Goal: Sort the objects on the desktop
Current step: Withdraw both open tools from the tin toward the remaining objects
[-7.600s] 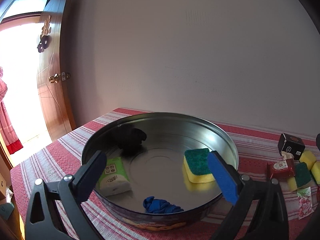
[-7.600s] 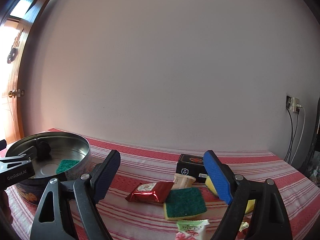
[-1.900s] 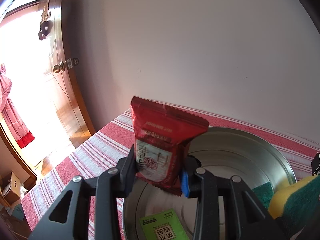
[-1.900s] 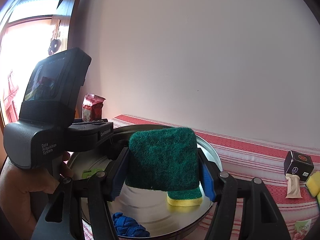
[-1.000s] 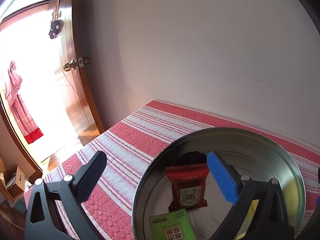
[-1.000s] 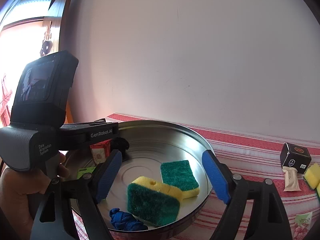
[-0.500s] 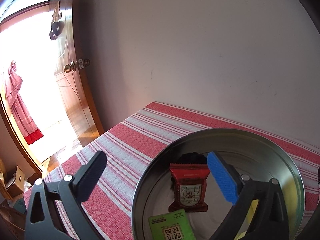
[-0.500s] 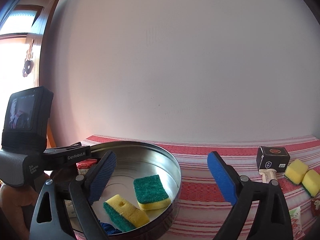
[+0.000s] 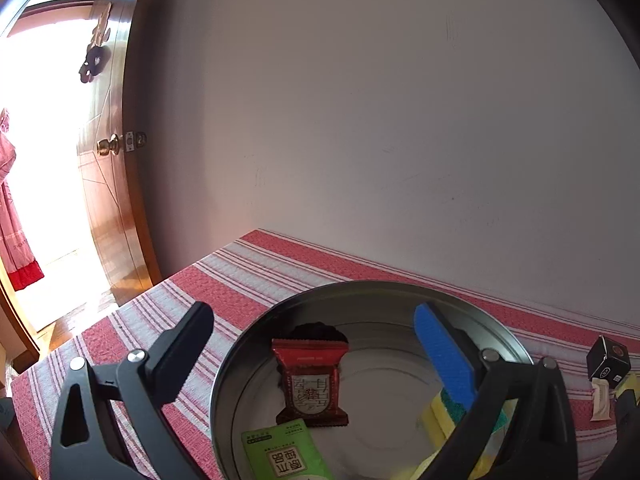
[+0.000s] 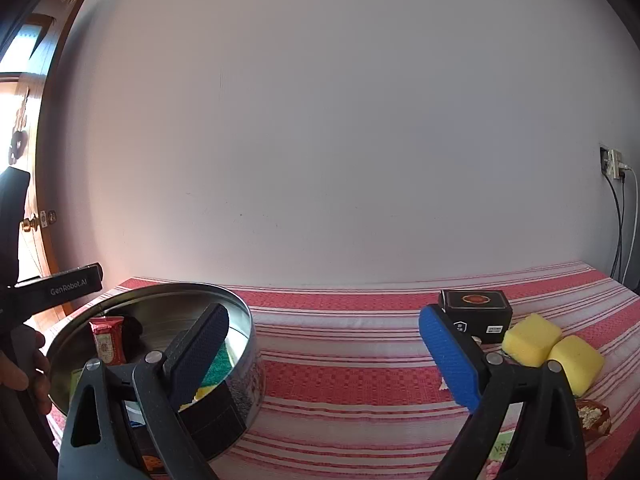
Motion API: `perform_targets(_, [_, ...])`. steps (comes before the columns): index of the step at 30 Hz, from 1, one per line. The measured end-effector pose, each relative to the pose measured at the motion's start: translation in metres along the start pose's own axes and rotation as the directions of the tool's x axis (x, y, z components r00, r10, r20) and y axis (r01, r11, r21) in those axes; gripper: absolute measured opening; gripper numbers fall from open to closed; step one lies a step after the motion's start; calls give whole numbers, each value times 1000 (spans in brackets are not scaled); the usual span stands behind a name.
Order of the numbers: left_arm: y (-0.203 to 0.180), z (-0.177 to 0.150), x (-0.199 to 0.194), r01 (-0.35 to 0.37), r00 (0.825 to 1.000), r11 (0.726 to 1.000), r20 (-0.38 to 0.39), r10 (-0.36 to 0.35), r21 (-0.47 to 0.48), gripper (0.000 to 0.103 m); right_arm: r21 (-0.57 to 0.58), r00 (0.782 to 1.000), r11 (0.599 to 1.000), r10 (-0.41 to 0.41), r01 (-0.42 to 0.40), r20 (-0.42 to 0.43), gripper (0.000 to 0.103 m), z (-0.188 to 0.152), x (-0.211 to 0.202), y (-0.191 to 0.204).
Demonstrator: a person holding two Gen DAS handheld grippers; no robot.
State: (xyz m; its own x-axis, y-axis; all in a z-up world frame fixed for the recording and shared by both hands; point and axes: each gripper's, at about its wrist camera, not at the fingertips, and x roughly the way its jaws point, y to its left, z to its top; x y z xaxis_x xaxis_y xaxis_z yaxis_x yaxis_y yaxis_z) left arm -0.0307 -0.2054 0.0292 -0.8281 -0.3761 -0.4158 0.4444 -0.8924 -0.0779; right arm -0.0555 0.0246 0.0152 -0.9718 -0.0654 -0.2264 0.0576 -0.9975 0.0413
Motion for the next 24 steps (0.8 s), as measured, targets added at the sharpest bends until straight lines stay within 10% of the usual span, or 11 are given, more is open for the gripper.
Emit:
perform_targets(9, [-38,-9,-15,112,993,990,26,-114,87,102,-51,999,998,-44,44,0,98,-3,2,-19])
perform_targets(24, [-115,-43,-56,352,932,912,12,-362,209,102,-13,983,983,-182,182,18,98,1,-14,-93])
